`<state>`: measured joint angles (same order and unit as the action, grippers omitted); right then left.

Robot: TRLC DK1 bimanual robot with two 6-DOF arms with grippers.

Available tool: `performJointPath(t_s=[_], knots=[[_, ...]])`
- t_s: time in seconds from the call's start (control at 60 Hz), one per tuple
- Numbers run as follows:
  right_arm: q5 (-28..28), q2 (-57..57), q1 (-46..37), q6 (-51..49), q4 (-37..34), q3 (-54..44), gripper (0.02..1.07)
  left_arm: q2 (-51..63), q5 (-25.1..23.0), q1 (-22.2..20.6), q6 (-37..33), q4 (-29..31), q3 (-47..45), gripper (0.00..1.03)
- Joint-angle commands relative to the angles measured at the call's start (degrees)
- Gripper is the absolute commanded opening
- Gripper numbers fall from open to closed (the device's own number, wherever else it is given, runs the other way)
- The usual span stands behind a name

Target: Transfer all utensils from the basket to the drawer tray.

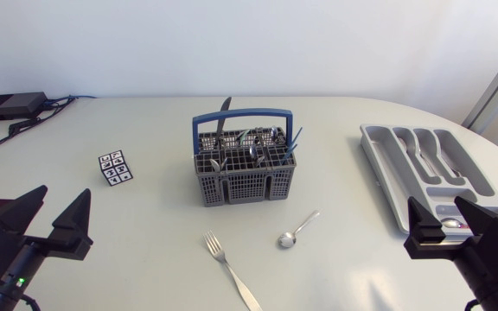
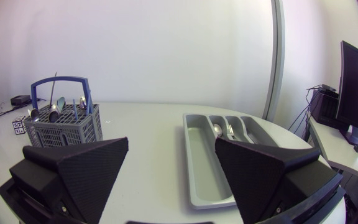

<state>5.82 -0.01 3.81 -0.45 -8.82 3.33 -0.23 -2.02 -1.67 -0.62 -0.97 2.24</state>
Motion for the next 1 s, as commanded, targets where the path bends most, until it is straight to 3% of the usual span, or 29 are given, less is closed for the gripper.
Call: performJointPath(t_s=[0.0, 0.467, 0.683, 0.867, 0.983], knots=[[0.2, -0.2, 0.2, -0.5, -1.3, -0.3, 1.02, -0.4, 0.4, 0.4, 0.0, 0.6, -2.2, 0.98], [0.6, 2.1, 2.5, -1.1, 0.1, 2.6, 1.02, -0.5, 0.6, 0.7, -0.4, 2.2, 1.9, 0.98], [0.8, 21.5, 4.9, -0.3, 5.2, 10.8, 1.02, 3.9, 0.9, 0.7, 1.3, 4.8, 8.7, 0.98], [3.1, 34.3, 12.0, 1.7, 5.7, 17.4, 1.02, 17.9, 2.1, 0.7, 2.3, 8.9, 17.2, 0.96], [4.4, 45.4, 16.2, 2.5, 2.2, 23.4, 1.02, 28.4, 3.0, 0.3, -4.7, 14.5, 24.1, 0.95]])
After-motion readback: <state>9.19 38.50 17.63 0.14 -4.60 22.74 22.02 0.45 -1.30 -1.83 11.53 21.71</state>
